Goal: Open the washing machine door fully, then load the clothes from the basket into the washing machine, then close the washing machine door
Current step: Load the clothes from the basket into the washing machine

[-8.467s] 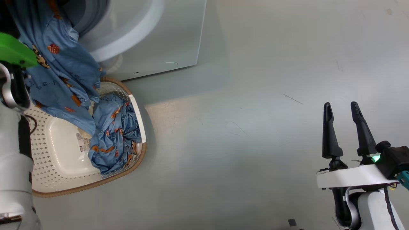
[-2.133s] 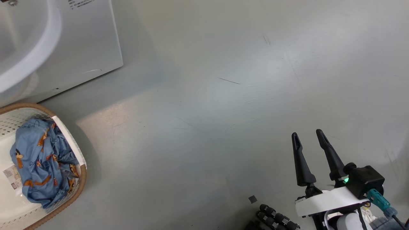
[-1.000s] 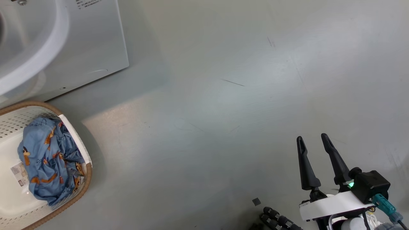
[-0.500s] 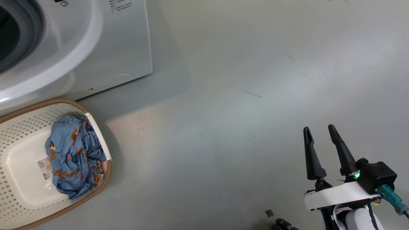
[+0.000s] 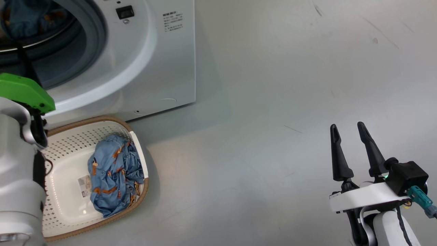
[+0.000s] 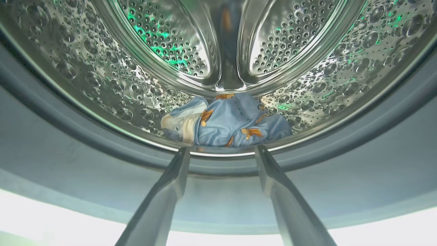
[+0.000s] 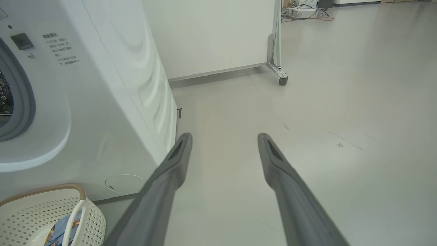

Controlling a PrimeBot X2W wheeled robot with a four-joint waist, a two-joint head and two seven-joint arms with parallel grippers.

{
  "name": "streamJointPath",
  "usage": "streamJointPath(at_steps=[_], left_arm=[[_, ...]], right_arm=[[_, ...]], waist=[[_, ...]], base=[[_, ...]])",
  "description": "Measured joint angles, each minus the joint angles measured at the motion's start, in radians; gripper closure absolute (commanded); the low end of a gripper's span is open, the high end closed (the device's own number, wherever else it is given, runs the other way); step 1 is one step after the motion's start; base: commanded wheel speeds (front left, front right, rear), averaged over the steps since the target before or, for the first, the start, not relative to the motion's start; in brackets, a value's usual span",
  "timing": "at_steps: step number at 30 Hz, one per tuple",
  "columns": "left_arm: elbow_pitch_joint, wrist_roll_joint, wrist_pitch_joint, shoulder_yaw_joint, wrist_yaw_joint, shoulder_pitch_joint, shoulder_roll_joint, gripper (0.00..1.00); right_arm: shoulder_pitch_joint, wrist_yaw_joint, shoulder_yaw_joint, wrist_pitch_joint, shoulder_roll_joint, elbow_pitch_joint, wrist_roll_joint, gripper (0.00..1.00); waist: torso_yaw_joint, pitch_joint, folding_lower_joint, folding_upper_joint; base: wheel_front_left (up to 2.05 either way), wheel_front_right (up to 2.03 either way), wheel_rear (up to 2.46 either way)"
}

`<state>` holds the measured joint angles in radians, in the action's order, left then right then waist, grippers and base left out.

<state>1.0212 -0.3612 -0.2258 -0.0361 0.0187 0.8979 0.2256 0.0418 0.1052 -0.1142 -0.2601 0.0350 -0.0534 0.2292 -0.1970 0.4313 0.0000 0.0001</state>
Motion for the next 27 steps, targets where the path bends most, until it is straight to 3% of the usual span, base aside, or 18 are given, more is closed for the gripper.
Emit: streamJointPath(at_steps=[9,27], left_arm=[[0.001,-0.063,-0.018,-0.027,0.053,-0.174,-0.123,0.00],[-0.149,-0.058,-0.023,-0.004,0.078,-0.531,-0.177,0.00]], right_arm=[[-0.014,0.008,0.022,0.000,0.001,-0.037,-0.005,0.00],[-0.099,0.017,0.021,0.000,0.029,-0.040,-0.031,0.00]], waist=[[0.069,-0.134,0.0000,0.0000],[0.186,-0.364,-0.0001,0.0000]], base=[[0.00,0.00,0.00],[0.00,0.00,0.00]])
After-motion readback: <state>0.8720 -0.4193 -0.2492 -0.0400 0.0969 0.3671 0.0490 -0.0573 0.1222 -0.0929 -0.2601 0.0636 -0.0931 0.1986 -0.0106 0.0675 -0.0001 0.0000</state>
